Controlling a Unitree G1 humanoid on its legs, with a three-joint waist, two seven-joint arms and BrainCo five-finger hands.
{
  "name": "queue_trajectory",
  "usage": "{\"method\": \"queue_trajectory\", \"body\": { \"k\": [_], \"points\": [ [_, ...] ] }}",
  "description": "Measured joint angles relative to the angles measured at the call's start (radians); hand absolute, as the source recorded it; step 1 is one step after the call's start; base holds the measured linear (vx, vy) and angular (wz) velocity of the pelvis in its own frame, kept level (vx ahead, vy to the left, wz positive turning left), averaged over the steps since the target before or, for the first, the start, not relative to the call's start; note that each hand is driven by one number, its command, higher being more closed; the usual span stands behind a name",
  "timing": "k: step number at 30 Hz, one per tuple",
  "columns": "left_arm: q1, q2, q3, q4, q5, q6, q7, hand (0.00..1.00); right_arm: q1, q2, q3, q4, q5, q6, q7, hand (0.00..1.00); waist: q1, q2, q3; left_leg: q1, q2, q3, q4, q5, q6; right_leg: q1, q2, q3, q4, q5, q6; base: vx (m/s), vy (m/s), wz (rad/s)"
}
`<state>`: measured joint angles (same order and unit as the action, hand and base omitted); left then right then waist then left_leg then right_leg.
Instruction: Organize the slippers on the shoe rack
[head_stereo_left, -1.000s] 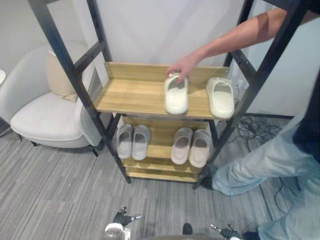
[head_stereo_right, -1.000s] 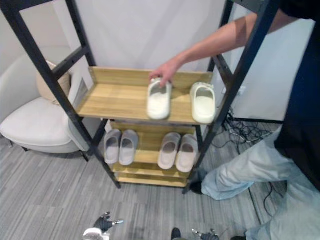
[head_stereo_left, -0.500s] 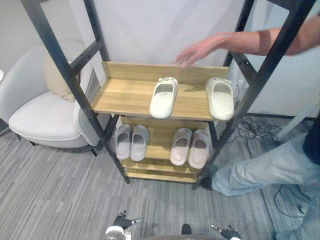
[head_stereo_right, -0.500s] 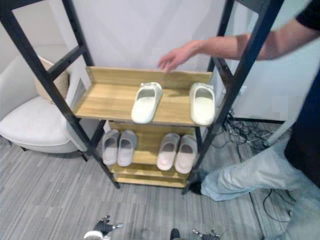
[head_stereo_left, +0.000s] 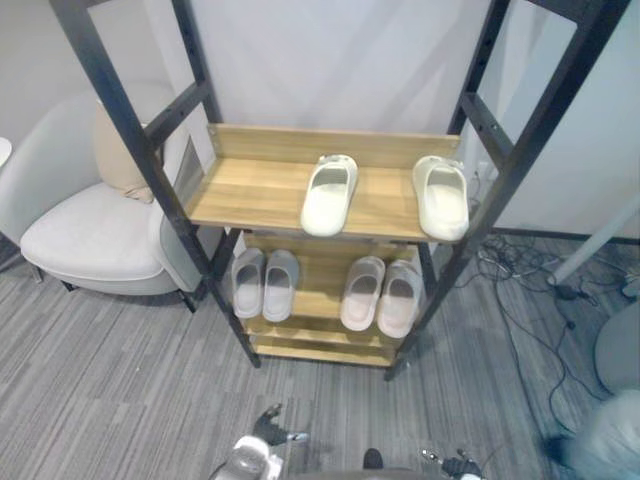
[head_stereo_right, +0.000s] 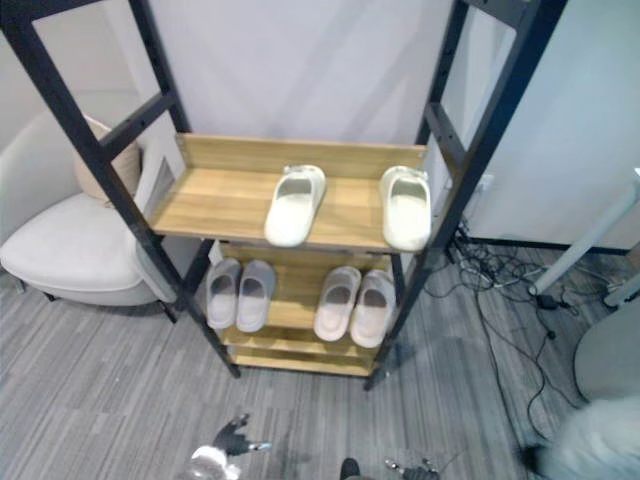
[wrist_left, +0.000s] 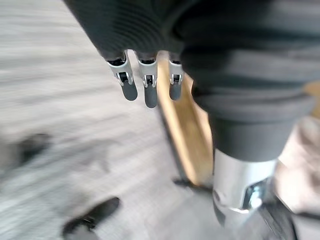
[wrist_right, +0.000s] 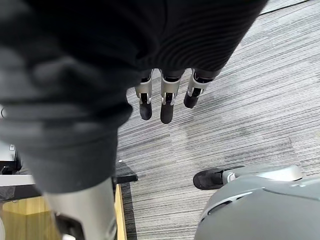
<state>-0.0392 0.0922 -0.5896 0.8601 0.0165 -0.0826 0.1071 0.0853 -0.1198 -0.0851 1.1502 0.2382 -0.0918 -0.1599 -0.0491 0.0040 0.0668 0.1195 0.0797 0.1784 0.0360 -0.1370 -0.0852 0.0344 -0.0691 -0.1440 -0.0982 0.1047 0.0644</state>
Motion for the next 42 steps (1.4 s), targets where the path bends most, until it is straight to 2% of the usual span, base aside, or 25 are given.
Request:
{"method": "queue_trajectory", "body": {
  "k": [4,8,15,19,23,25,34,37,42],
  "points": [
    [-0.041,0.004,-0.135,-0.166,0.0,-0.004,-0.026,0.0,-0.001,-0.002,0.012,-0.003,0.0,-0.006,-0.002,0.0,-0.005,0.001,0.0,-0.008,-0.001,0.001,0.0,0.002,0.004,-0.006,0.002,0.002,0.0,0.0,0.0,0.01,0.0,-0.01],
    [-0.077,0.011,-0.227,-0.376,-0.002,-0.049,-0.054,0.0,-0.005,-0.002,0.012,-0.004,0.0,-0.01,-0.01,0.0,-0.008,0.004,0.0,-0.013,-0.003,0.001,0.0,0.003,0.004,-0.012,0.002,0.002,0.0,0.0,0.0,0.0,0.0,0.0],
    [-0.11,0.018,-0.233,-0.606,-0.067,-0.082,-0.057,0.0,-0.001,-0.007,0.02,-0.032,-0.002,-0.01,-0.019,0.0,-0.01,0.012,-0.005,-0.013,-0.004,0.0,0.001,0.002,0.005,-0.011,0.001,-0.001,0.0,0.0,0.0,0.0,0.0,0.0],
    [-0.117,0.023,-0.231,-0.725,-0.09,-0.107,-0.011,0.0,-0.004,-0.012,0.042,-0.035,-0.003,-0.01,-0.033,0.0,-0.01,0.014,-0.006,-0.012,-0.004,-0.005,0.001,0.004,0.007,-0.007,0.001,-0.007,0.0,0.0,0.0,0.0,0.0,0.03],
    [-0.137,0.035,-0.216,-0.815,-0.092,-0.111,0.025,0.0,-0.006,-0.017,0.06,-0.036,-0.004,-0.01,-0.04,0.0,-0.009,0.014,-0.007,-0.011,-0.004,-0.008,0.001,0.004,0.008,-0.004,-0.001,-0.009,0.0,0.0,0.0,0.0,0.0,0.02],
    [-0.153,0.043,-0.192,-0.845,-0.086,-0.111,0.046,0.0,-0.006,-0.017,0.06,-0.036,-0.005,-0.01,-0.041,0.0,-0.009,0.014,-0.007,-0.01,-0.004,-0.008,0.001,0.004,0.008,-0.003,-0.002,-0.01,0.0,0.0,0.0,0.0,0.0,0.0],
    [-0.367,0.044,0.106,-0.813,0.033,-0.105,0.186,0.0,-0.004,-0.034,0.089,-0.037,-0.005,-0.007,-0.047,0.0,-0.009,0.014,-0.008,-0.012,-0.004,-0.007,0.0,0.005,0.009,-0.007,-0.003,-0.011,0.0,0.0,0.0,0.0,0.0,-0.01],
    [-0.442,0.052,0.225,-0.72,0.076,-0.071,0.249,0.0,-0.004,-0.034,0.085,-0.037,-0.005,-0.002,-0.044,0.0,-0.015,0.015,-0.008,-0.013,-0.006,0.002,-0.002,0.005,0.009,-0.016,-0.002,-0.005,0.0,0.001,0.0,0.0,0.0,-0.07],
    [-0.52,0.069,0.333,-0.615,0.142,-0.016,0.315,0.0,-0.001,-0.028,0.049,-0.038,-0.006,0.002,-0.034,0.0,-0.018,0.016,-0.008,-0.017,-0.007,0.019,-0.01,0.005,0.009,-0.037,0.0,0.012,0.0,0.002,-0.001,0.0,0.0,-0.11]
  ]
}}
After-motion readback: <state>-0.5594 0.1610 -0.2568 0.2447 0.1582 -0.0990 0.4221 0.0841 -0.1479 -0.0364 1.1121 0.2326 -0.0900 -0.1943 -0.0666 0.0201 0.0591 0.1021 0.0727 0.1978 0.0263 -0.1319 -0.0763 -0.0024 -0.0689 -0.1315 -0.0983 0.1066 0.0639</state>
